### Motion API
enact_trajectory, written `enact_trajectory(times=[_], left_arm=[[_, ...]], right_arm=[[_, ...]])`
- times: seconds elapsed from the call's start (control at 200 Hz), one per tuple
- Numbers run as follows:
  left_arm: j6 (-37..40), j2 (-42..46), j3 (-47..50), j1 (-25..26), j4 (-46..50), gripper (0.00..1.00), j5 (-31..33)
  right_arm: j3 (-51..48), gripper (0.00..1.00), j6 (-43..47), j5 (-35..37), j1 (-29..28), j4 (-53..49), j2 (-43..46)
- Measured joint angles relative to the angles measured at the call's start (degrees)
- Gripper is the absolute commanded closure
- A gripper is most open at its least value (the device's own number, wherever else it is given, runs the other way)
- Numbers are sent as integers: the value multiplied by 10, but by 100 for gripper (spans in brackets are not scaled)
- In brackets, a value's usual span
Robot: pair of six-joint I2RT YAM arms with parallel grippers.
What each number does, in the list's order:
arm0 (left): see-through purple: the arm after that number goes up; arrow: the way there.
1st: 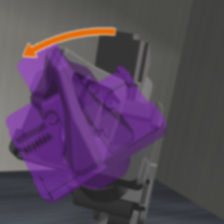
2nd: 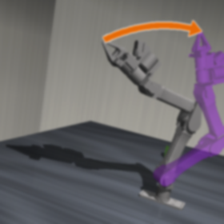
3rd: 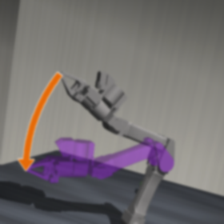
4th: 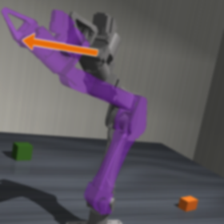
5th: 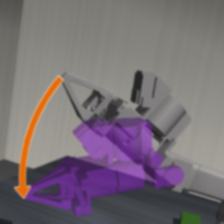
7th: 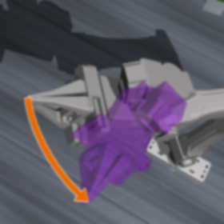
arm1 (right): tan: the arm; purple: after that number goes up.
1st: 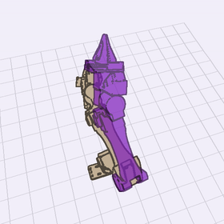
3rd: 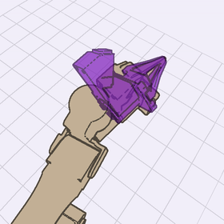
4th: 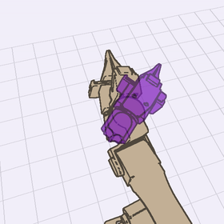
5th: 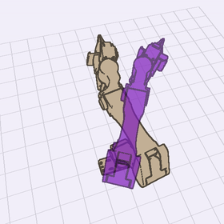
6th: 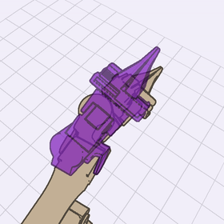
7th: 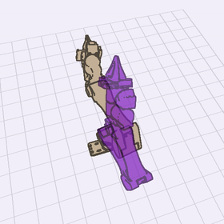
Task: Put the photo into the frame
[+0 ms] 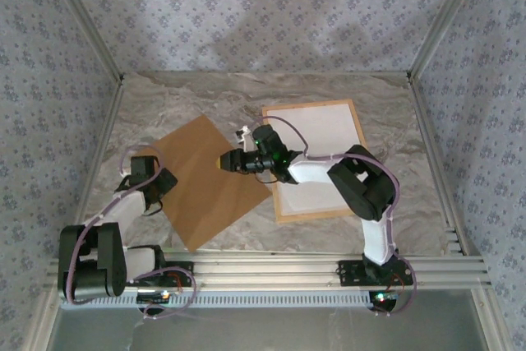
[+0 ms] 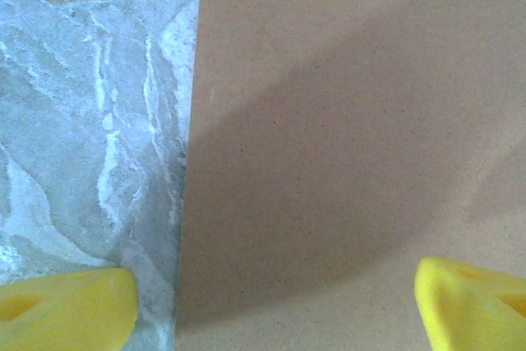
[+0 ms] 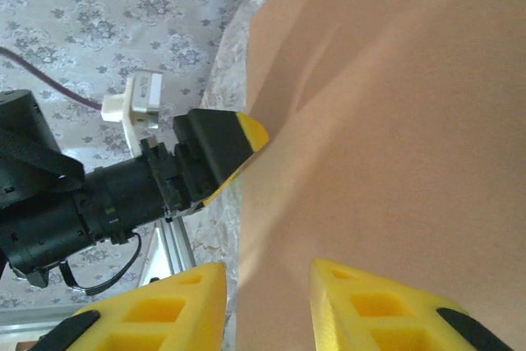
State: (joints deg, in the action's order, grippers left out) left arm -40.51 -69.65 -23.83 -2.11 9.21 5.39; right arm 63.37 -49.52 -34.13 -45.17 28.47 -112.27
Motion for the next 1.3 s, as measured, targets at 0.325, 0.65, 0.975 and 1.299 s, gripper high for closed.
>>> enact_trajectory(times=[0.325,0.65,0.975,1.299], left_arm=[[0,47,6,9,-13,11,-37],[10,102,-16,30,14,5,-61],[17,32,-17,30,26,7,-86],[21,-7,-31,28,26,10,-86]], right_arm=[[90,52,181,56,9,-245,18],[136,38,290,216,0,-403,23],[236,32,321,256,10,-471,-56],[304,30,321,264,29,-524,-117]])
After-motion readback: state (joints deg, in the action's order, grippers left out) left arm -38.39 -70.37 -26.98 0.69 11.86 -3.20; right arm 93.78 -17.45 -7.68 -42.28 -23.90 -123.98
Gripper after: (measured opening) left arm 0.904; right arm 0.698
